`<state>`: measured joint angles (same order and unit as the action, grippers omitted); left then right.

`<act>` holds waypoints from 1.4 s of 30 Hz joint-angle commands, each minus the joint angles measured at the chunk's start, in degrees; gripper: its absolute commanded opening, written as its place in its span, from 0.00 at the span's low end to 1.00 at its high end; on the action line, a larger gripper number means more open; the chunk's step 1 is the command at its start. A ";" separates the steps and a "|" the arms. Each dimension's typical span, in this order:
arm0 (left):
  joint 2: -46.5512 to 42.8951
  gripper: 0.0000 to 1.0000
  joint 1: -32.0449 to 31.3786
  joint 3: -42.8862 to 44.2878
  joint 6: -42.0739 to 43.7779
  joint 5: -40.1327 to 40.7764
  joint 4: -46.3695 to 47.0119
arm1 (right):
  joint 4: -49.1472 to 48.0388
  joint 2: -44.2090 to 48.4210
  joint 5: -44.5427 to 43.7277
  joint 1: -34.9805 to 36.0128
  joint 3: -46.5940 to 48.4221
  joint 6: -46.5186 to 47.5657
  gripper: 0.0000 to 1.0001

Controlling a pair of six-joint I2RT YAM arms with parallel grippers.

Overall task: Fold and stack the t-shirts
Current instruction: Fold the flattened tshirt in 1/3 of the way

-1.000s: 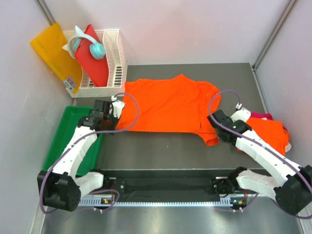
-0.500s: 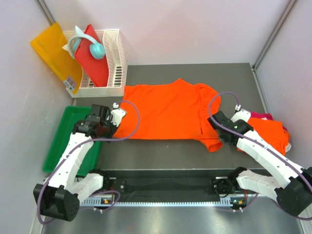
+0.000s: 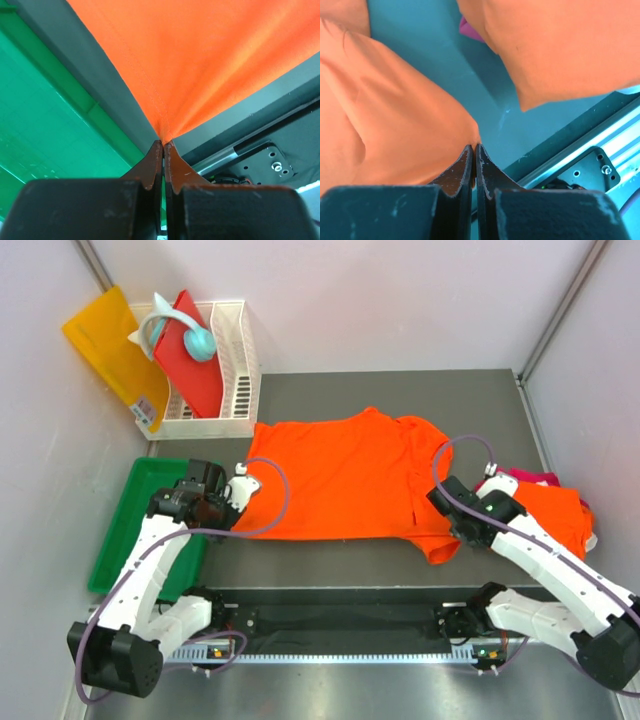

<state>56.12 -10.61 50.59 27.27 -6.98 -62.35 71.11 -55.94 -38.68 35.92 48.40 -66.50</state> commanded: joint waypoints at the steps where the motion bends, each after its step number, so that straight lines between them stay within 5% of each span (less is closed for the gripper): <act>1: 0.48 0.00 0.33 0.13 2.44 -0.66 -2.69 | 4.91 2.50 0.27 0.90 2.83 -1.35 0.00; 13: 6.90 0.00 0.33 -1.19 3.58 0.30 -2.61 | 4.12 3.91 8.44 1.08 -1.55 -0.39 0.00; 29: 15.07 0.00 0.42 -1.28 -2.03 4.08 13.29 | -10.37 -14.97 -2.45 -3.57 7.58 10.60 0.00; 42: 16.92 0.00 0.94 -0.67 -7.40 9.44 24.02 | -16.88 -17.44 -7.11 -9.90 9.42 18.68 0.00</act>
<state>72.05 -10.48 48.73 21.96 -0.25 -42.85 56.88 -73.34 -42.00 28.03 53.82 -52.10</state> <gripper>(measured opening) 0.015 0.009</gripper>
